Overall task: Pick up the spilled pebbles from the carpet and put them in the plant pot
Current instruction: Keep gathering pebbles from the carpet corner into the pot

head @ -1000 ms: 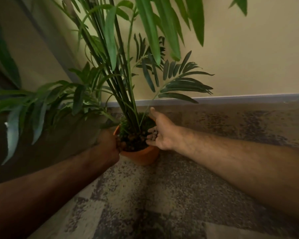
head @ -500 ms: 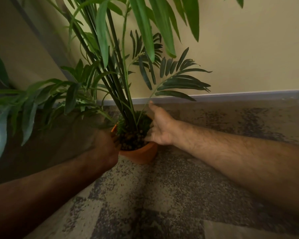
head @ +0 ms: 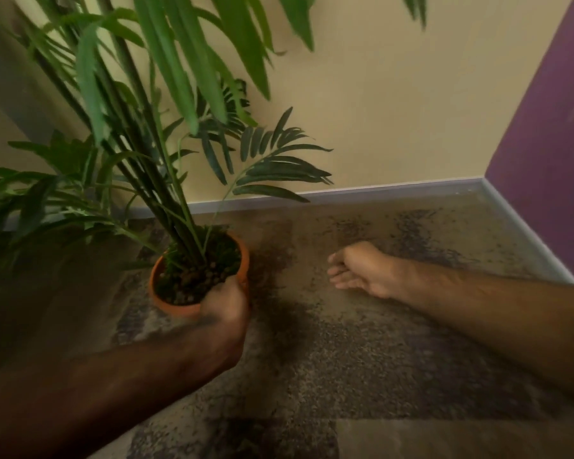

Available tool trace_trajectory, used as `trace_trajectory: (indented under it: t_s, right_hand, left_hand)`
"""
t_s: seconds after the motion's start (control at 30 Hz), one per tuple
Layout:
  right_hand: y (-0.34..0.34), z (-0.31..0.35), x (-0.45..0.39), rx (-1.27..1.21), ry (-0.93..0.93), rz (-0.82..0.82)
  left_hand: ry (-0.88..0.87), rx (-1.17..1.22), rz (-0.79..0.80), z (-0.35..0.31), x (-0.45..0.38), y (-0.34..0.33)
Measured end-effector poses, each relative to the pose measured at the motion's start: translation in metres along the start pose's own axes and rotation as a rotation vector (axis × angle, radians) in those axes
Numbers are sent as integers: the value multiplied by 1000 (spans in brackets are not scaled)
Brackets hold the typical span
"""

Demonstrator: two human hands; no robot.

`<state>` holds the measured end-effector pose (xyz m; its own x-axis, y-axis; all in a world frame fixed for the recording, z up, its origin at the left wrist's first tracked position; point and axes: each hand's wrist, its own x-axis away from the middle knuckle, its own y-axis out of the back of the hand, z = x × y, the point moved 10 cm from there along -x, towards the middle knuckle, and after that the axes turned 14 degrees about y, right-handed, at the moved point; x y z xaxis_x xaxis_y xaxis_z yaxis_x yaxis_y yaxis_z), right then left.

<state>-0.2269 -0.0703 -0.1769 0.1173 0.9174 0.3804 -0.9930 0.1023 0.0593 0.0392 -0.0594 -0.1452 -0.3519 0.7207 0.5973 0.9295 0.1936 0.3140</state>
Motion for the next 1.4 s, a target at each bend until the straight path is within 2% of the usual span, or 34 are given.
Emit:
trace_trajectory:
  t_s: [0.2, 0.3, 0.4, 0.53, 0.77, 0.97, 1.1, 1.27, 1.33, 1.4]
  right_hand:
    - [106, -31, 27, 323, 39, -132]
    - [150, -35, 39, 480, 114, -169]
    - [177, -39, 49, 723, 192, -92]
    - [207, -55, 63, 970, 168, 29]
    - [246, -76, 74, 1058, 187, 54]
    - [257, -100, 70, 1061, 242, 19]
    - [250, -105, 51, 1070, 282, 37]
    - [235, -100, 21, 1039, 367, -10]
    - [229, -96, 9, 1058, 398, -27]
    - [227, -90, -2, 1078, 427, -59]
  left_hand:
    - [-200, -138, 178, -17, 31, -75]
    - [-265, -306, 273, -17, 39, -116]
    - [-307, -449, 353, -11, 42, -157]
    - [-394, -617, 450, 2, 51, -213]
    - [-550, -841, 603, 34, 72, -298]
    - [-780, -1114, 529, 49, 75, -336]
    - [-784, -1090, 545, 53, 70, -352]
    - [-922, -1123, 502, 59, 64, -373]
    - [-1039, -1144, 464, 58, 63, -377]
    - [-1063, -1091, 438, 51, 56, -376]
